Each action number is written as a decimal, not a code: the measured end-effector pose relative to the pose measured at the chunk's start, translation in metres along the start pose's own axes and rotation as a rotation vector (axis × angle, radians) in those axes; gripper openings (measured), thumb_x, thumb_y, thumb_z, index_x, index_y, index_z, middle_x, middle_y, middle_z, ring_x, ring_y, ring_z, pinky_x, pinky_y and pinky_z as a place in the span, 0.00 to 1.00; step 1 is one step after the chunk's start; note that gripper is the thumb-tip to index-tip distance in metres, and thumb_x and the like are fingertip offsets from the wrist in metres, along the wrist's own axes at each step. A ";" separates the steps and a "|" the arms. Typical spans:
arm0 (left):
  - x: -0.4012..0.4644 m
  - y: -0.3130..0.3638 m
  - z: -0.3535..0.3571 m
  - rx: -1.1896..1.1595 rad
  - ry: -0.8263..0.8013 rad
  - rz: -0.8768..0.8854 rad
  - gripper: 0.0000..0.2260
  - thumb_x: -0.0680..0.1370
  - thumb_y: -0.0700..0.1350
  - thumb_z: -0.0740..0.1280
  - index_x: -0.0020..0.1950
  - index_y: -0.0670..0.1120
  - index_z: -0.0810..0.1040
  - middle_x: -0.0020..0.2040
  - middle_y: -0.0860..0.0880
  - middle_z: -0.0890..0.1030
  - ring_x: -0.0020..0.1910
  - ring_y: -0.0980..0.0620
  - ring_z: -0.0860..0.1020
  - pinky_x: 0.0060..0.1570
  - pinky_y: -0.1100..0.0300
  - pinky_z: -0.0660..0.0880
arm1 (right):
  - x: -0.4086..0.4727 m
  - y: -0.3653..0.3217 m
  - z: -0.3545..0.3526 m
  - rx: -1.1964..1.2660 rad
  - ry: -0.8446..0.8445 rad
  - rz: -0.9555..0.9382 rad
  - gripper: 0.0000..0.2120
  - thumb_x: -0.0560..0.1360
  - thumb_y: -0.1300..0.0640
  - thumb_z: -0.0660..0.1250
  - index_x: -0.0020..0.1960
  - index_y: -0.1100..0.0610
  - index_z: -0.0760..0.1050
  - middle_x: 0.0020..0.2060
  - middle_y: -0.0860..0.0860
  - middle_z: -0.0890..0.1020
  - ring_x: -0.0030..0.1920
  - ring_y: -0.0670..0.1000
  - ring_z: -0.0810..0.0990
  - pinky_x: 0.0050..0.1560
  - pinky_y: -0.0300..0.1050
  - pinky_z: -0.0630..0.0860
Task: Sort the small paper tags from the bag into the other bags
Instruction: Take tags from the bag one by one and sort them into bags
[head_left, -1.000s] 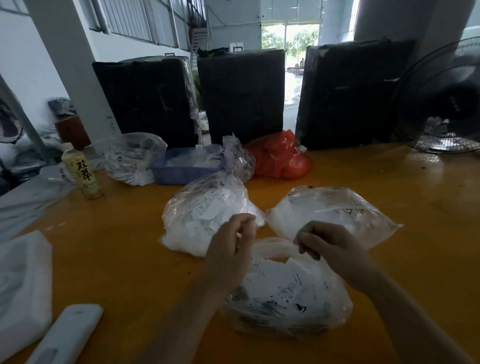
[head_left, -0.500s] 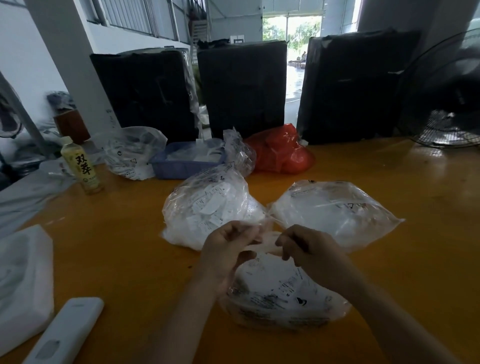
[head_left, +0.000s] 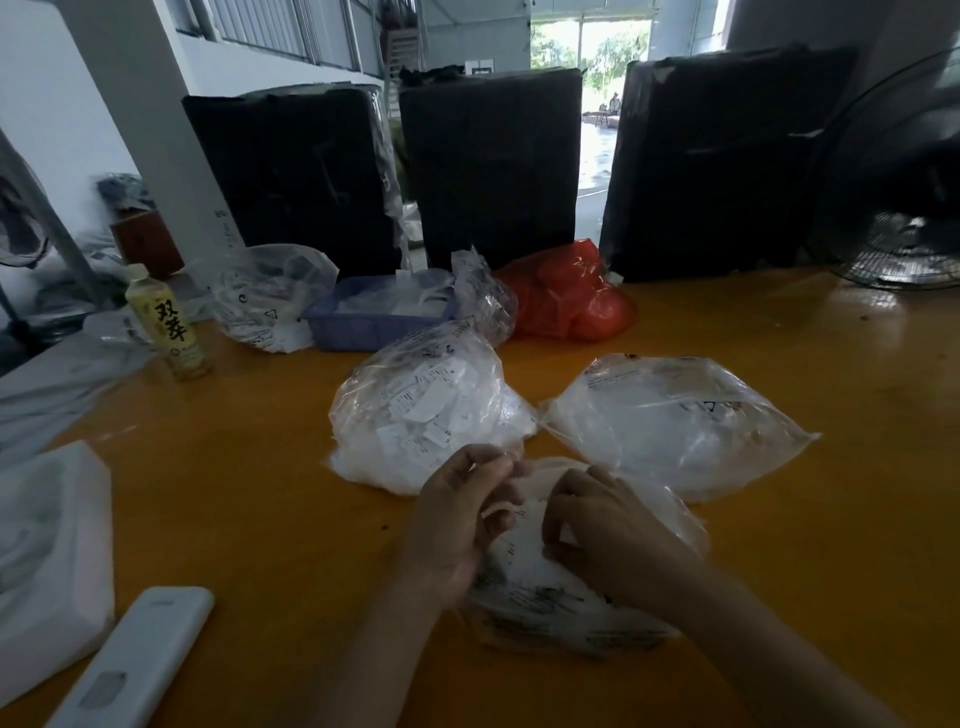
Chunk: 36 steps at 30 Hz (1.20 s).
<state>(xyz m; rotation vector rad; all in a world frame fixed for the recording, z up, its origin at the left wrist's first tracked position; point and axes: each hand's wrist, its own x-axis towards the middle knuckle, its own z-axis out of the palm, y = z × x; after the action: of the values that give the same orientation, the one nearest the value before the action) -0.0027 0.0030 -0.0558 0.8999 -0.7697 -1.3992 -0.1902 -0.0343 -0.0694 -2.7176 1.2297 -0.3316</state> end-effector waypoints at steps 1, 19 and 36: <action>-0.001 0.000 0.001 0.022 0.004 -0.009 0.01 0.74 0.45 0.74 0.44 0.49 0.85 0.49 0.43 0.86 0.39 0.52 0.81 0.33 0.61 0.75 | 0.000 0.001 -0.003 0.053 0.025 0.017 0.04 0.77 0.42 0.69 0.51 0.40 0.78 0.56 0.40 0.71 0.55 0.42 0.66 0.57 0.38 0.66; -0.002 -0.016 0.009 -0.038 0.092 -0.014 0.09 0.72 0.45 0.74 0.49 0.42 0.85 0.55 0.35 0.86 0.53 0.37 0.86 0.47 0.57 0.84 | -0.017 0.016 -0.034 0.723 0.511 0.342 0.19 0.73 0.56 0.77 0.61 0.44 0.75 0.42 0.42 0.86 0.45 0.34 0.83 0.43 0.23 0.74; -0.008 -0.027 0.007 0.202 -0.015 0.084 0.19 0.68 0.56 0.81 0.54 0.49 0.89 0.57 0.43 0.87 0.61 0.45 0.84 0.58 0.58 0.81 | -0.022 0.007 -0.038 0.652 0.597 0.182 0.10 0.79 0.56 0.70 0.55 0.40 0.79 0.47 0.32 0.82 0.46 0.39 0.82 0.43 0.29 0.76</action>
<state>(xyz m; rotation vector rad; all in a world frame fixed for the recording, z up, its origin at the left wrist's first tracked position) -0.0226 0.0111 -0.0756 1.0021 -0.9624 -1.2719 -0.2188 -0.0240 -0.0370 -1.9795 1.1842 -1.3207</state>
